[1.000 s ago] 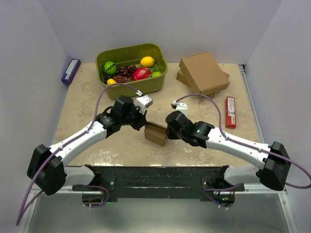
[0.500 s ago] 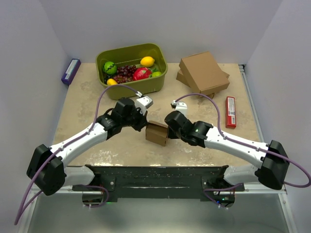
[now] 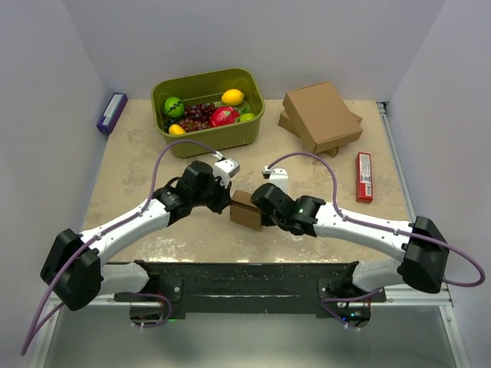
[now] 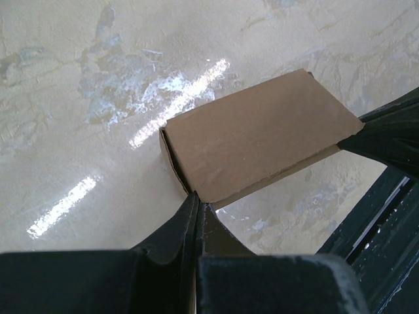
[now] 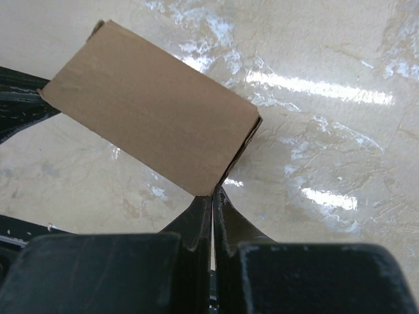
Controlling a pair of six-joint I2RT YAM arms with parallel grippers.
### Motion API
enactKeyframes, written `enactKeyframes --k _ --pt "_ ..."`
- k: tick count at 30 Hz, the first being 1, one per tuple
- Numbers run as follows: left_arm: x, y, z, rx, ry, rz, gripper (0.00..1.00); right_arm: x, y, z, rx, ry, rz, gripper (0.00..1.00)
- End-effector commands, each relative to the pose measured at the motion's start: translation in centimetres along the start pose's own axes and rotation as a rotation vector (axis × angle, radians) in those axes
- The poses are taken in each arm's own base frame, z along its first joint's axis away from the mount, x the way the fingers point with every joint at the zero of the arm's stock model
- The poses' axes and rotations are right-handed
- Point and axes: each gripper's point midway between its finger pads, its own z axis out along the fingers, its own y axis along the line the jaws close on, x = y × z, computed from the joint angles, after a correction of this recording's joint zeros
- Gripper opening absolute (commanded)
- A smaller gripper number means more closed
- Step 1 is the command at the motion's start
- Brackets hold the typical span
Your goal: Fold the paper box
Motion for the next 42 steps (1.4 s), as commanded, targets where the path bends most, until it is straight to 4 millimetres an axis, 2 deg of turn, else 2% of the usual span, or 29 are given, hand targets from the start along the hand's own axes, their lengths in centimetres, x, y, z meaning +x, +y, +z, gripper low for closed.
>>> enactKeyframes --k 1,5,8,9,12,14,20,23,27,30,31,33,34,35,36,37,41,42 --pt "3.1 -1.3 0.0 0.043 0.091 -0.041 0.0 2.3 -0.4 0.6 0.047 0.058 -0.013 0.0" --pt "3.5 -1.3 0.0 0.039 0.103 -0.043 0.0 2.5 -0.5 0.5 0.058 0.062 -0.011 0.0" --pt "3.1 -1.4 -0.2 0.039 0.089 -0.042 0.0 2.2 -0.6 0.1 0.056 0.051 -0.008 0.01" --pt "2.6 -1.4 -0.3 0.041 0.078 -0.041 0.0 1.9 -0.6 0.0 0.055 0.046 -0.006 0.04" --pt "1.5 -1.6 -0.5 0.044 0.052 -0.026 0.12 1.7 -0.7 -0.4 0.056 0.047 -0.021 0.12" --pt "1.1 -1.7 -0.7 0.047 0.042 -0.022 0.27 1.8 -0.9 -0.5 0.065 0.057 -0.046 0.18" --pt "0.4 -2.3 -1.4 0.075 0.019 -0.002 0.58 1.3 -0.9 -1.5 0.03 0.053 -0.089 0.6" --pt "0.3 -2.4 -2.1 0.079 0.011 0.02 0.74 0.7 -0.8 -2.5 -0.005 0.037 -0.123 0.74" --pt "0.2 -2.7 -3.0 0.099 0.002 0.056 0.85 -0.7 -1.0 -3.9 -0.034 -0.002 -0.136 0.85" --pt "0.0 -2.9 -3.6 0.105 -0.003 0.077 0.99 -1.4 -0.8 -4.5 -0.084 -0.015 -0.12 0.95" --pt "0.1 -2.7 -3.7 0.103 0.005 0.08 1.0 -2.2 -0.7 -4.5 -0.114 -0.034 -0.098 0.97" --pt "-0.6 -2.5 -4.3 0.115 -0.013 0.081 1.0 -2.1 -0.3 -4.5 -0.186 -0.01 -0.066 0.99" --pt "-0.9 -2.4 -4.6 0.127 -0.024 0.074 1.0 -3.4 -0.6 -4.2 -0.204 -0.032 -0.025 0.99" --pt "-1.4 -2.9 -5.2 0.176 -0.045 0.067 1.0 -3.4 -0.1 -4.6 -0.267 -0.017 -0.007 0.99" --pt "-2.0 -1.8 -5.7 0.169 -0.072 0.032 1.0 -3.6 -0.3 -4.5 -0.282 -0.02 0.01 0.99" --pt "-2.7 -1.5 -6.0 0.184 -0.099 0.019 1.0 -4.6 -0.6 -4.3 -0.29 -0.041 0.039 0.99" --pt "-4.6 -0.8 -6.5 0.225 -0.164 -0.031 0.99 -5.3 -0.9 -3.9 -0.313 -0.04 0.103 0.97" --pt "-5.1 -0.6 -6.4 0.231 -0.175 -0.055 0.98 -4.6 -0.8 -3.7 -0.341 -0.014 0.116 0.96"
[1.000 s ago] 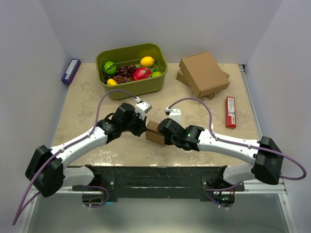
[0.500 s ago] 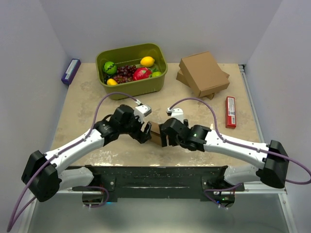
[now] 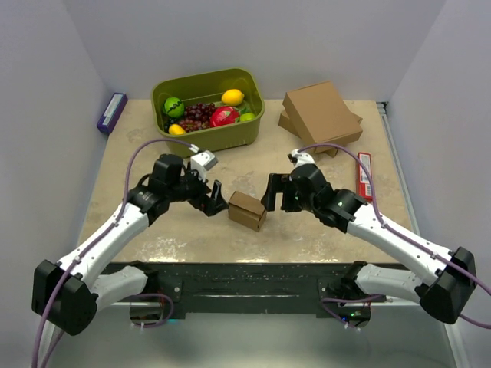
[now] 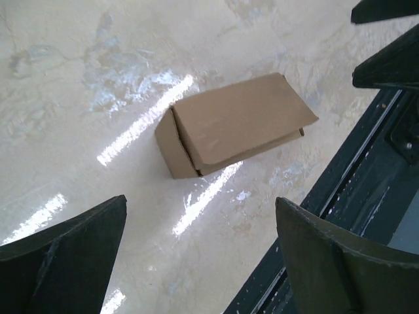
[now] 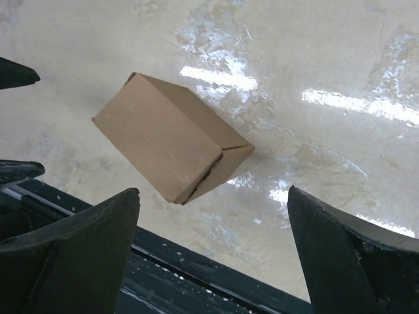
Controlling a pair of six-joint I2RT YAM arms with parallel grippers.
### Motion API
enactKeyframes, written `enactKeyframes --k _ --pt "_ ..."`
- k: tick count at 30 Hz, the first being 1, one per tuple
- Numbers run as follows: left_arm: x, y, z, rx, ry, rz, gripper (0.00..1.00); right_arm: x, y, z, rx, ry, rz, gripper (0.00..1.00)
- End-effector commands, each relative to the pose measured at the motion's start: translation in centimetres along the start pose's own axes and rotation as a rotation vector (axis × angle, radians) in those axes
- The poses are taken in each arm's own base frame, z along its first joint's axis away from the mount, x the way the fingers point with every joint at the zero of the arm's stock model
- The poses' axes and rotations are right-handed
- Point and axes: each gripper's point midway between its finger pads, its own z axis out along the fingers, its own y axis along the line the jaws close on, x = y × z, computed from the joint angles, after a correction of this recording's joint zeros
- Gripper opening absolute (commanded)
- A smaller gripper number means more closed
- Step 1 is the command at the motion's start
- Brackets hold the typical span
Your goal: Fold the paper box
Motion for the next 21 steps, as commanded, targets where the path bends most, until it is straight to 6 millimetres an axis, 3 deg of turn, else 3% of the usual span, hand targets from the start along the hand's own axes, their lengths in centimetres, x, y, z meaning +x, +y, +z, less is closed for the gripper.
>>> enactKeyframes --k 1,4,7,12,21 --pt "-5.1 -1.7 -0.5 0.13 -0.148 0.005 0.94 -0.7 1.7 0.4 -0.147 -0.006 0.082 0.94" --pt "-4.9 -0.3 1.0 0.128 -0.142 -0.071 0.78 -0.2 1.9 0.8 -0.201 0.002 0.145 0.85" --pt "-4.5 0.3 2.0 0.149 -0.129 -0.105 0.71 0.7 1.8 1.3 -0.216 0.019 0.17 0.77" --pt "-4.1 0.9 2.7 0.141 -0.123 -0.117 0.64 1.5 1.7 1.8 -0.228 0.033 0.187 0.66" --pt "-2.1 1.9 4.1 0.13 -0.056 -0.14 0.49 2.3 1.8 2.9 -0.238 0.059 0.203 0.6"
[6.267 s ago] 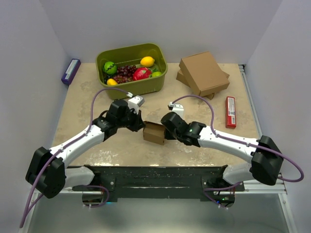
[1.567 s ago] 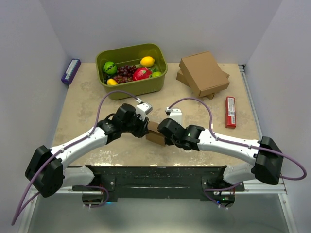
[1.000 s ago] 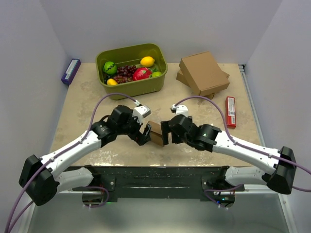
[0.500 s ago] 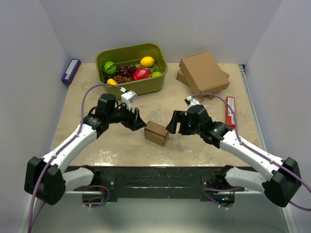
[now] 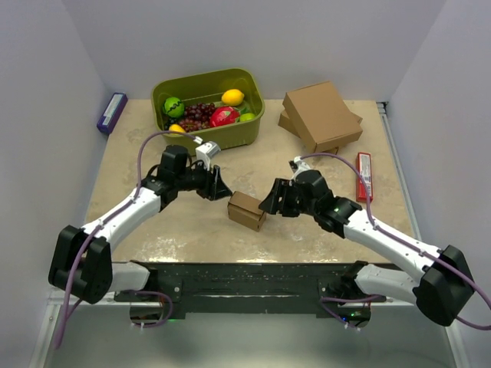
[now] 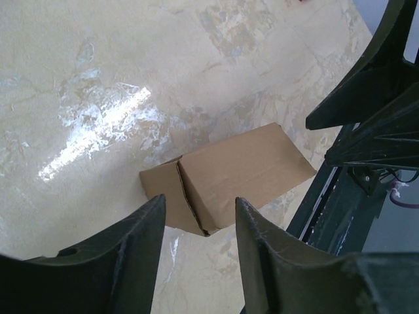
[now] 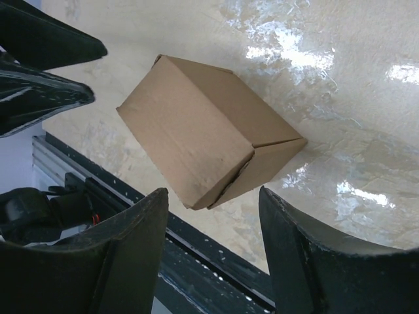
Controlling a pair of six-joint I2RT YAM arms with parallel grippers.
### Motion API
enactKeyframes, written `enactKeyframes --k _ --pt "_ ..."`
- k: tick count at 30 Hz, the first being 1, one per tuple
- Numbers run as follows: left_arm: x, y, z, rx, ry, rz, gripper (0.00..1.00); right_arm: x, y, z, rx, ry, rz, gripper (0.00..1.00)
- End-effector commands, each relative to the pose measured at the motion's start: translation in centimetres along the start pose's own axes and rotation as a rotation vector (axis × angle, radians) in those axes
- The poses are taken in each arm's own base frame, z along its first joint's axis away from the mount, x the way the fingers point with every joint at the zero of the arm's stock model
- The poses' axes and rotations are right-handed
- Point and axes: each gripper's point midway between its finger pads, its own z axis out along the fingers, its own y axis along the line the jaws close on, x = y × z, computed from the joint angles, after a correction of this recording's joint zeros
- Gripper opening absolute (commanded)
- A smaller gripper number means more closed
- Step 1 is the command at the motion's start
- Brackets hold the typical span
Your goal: Fold the paper box
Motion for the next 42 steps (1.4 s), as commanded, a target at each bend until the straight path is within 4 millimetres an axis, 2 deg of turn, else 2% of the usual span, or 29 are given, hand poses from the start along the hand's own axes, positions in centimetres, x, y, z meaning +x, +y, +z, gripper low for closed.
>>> enactKeyframes --k 1,10,28,37,42 --pt "0.2 0.6 0.5 0.008 0.008 0.001 0.49 -0.1 0.6 0.7 -0.036 0.002 0.011 0.58" --pt "1.4 1.1 1.0 0.012 0.051 -0.017 0.43 0.6 -0.3 1.5 -0.011 0.025 0.01 0.51" --pt "3.0 1.1 1.3 0.037 0.089 -0.031 0.42 1.5 -2.8 2.2 0.089 0.043 -0.014 0.46" --pt "5.1 1.6 1.4 0.023 0.15 -0.064 0.41 2.0 -4.0 2.4 0.137 0.057 -0.024 0.44" --pt "5.5 1.7 1.5 0.022 0.164 -0.07 0.4 2.3 -4.3 2.6 0.147 0.067 -0.029 0.43"
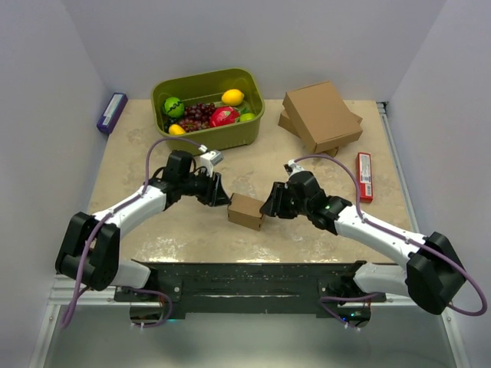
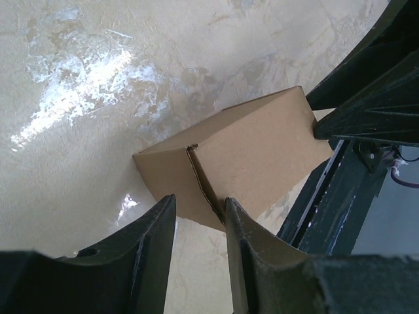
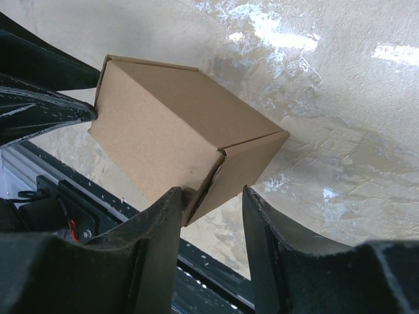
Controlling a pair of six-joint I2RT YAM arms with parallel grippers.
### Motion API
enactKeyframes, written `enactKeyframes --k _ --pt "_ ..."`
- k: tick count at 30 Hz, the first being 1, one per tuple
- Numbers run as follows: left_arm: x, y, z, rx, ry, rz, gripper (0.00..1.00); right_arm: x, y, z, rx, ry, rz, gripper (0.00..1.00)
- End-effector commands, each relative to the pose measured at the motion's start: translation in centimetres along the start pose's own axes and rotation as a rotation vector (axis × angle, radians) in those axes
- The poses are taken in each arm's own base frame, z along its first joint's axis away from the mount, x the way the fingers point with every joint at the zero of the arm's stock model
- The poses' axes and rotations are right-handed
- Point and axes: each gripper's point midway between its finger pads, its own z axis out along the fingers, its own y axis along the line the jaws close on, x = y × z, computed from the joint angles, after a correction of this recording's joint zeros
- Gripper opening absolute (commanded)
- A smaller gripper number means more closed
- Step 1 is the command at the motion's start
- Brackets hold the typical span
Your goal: Fold the paper box
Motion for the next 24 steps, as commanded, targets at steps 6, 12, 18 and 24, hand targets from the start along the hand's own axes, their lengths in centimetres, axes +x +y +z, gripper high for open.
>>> enactKeyframes --k 6,12,18,24 --pt "1.5 0.5 0.4 -0.002 0.051 -0.001 0.38 1.0 -2.4 0.4 0.09 0.02 -0.024 0.41" --pt "1.9 0.6 0.6 -0.01 0.066 0.001 0.37 1.7 -3.3 0.6 0.121 0.04 -0.024 0.38" --pt "2.3 0.4 0.9 -0.008 0.08 0.002 0.37 3.0 -4.7 1.0 0.154 0.073 -0.016 0.36" --pt "2.6 0.4 1.0 -0.014 0.091 0.001 0.37 3.6 -5.3 1.0 0.171 0.085 -0.013 0.33"
